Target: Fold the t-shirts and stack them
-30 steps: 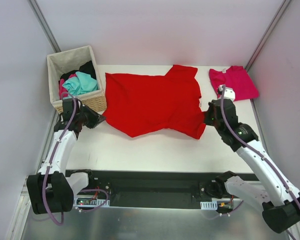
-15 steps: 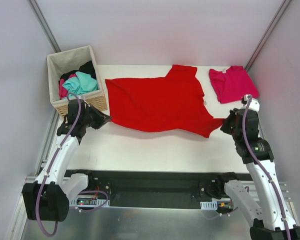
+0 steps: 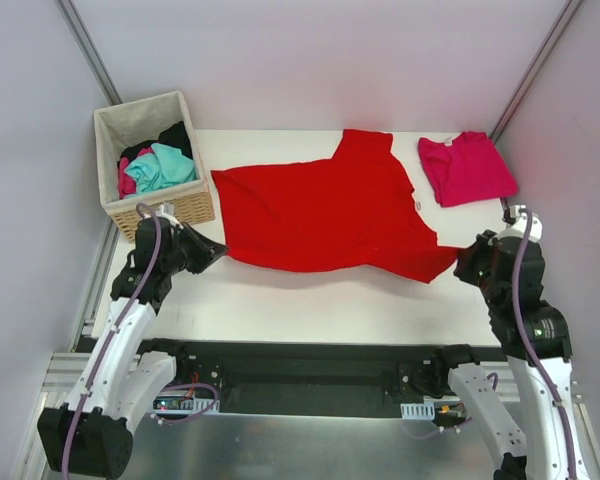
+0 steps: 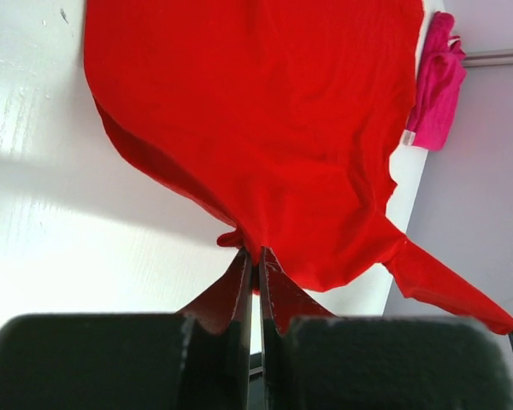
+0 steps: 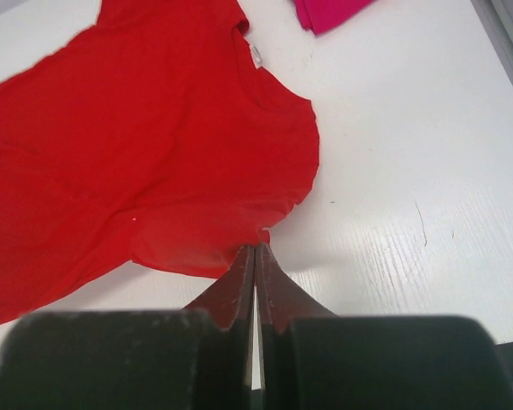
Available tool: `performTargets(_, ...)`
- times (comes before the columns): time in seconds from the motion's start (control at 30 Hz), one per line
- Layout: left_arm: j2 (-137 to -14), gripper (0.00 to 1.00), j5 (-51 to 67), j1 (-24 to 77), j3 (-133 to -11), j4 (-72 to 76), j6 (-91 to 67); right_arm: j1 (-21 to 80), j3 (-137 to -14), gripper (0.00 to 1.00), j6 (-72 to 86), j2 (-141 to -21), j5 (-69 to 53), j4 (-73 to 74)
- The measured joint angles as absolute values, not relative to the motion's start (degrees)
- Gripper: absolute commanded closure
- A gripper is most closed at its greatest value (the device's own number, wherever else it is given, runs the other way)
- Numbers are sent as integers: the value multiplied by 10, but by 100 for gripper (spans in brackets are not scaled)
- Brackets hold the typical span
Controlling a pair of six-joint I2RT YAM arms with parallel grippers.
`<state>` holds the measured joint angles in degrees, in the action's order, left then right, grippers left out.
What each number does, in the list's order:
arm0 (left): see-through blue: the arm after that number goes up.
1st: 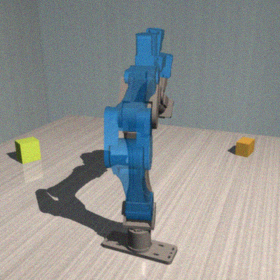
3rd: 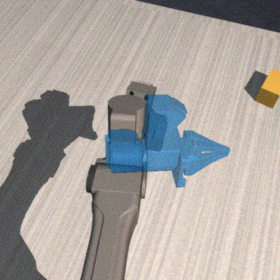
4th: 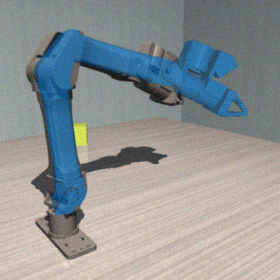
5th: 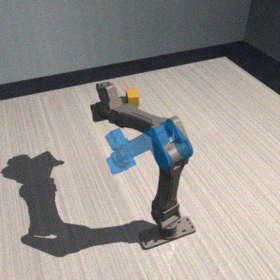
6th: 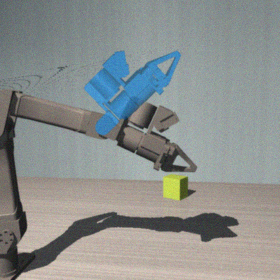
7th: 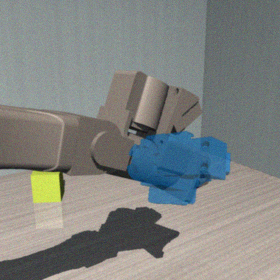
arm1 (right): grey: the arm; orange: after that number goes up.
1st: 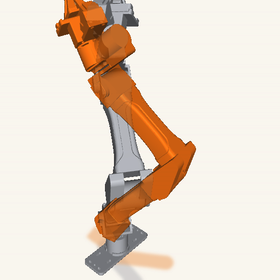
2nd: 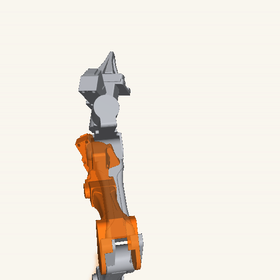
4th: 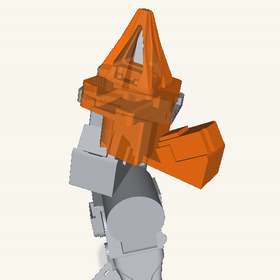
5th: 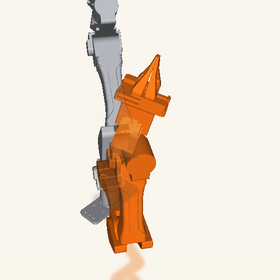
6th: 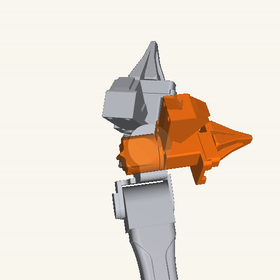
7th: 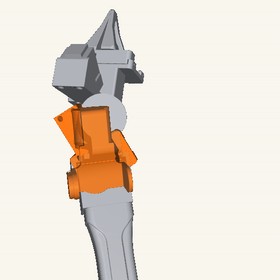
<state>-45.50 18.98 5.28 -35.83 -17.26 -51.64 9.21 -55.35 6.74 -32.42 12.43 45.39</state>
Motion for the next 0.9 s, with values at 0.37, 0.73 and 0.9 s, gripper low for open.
performTargets(0.37,-310,100,183,53,-353,-256,-514,92,-610,99,63,-267,116,526)
performTargets(0.73,-250,100,136,53,-350,-356,-484,91,-575,99,68,-221,51,578)
performTargets(0.9,-289,100,114,53,-350,-368,-475,91,-563,99,69,-244,18,561)
